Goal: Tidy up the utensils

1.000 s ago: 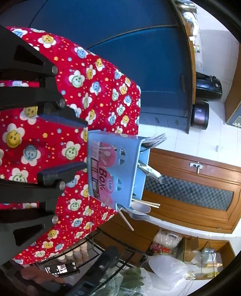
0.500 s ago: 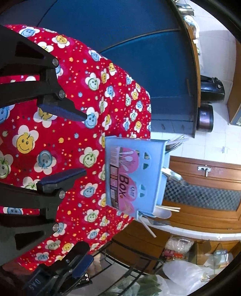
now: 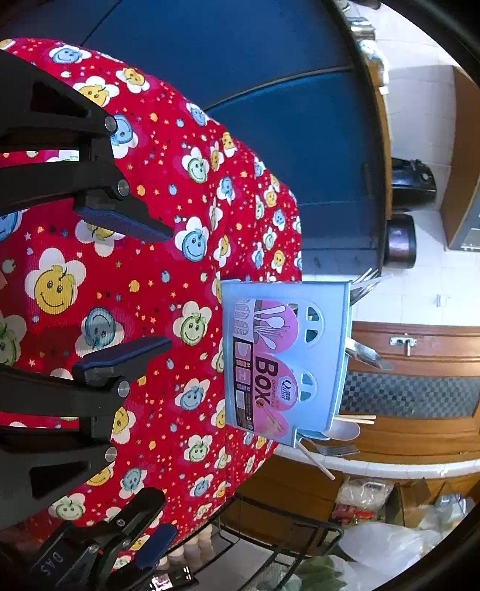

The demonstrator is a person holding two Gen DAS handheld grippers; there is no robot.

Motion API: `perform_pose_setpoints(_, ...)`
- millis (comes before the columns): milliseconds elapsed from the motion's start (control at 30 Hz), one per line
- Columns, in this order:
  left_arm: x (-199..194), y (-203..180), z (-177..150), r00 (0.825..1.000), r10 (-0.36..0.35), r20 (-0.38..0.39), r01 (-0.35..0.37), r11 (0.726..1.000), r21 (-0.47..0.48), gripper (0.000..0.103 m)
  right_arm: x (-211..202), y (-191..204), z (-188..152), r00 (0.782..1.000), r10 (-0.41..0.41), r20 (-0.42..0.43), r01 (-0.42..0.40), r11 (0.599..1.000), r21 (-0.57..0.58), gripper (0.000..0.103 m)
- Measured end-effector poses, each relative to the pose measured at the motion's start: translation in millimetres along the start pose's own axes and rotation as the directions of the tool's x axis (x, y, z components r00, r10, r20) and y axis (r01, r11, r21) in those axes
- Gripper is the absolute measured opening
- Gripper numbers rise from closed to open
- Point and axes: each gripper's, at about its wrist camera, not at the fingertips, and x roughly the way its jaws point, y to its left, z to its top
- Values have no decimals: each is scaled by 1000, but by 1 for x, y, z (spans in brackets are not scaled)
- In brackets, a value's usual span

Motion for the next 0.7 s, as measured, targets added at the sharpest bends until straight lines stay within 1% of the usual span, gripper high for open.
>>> perform_pose_setpoints(233,-2,0,-2,1000,-1,21,1,1000,-6,54,1,-5,-4,1000,2,-10,-2,1000,30,78)
perform_pose_setpoints(700,-5,-2,-2,1000,4,30,-4,1000,-5,54,2,-4,-4,1000,4,-12,-4,1000,30,78)
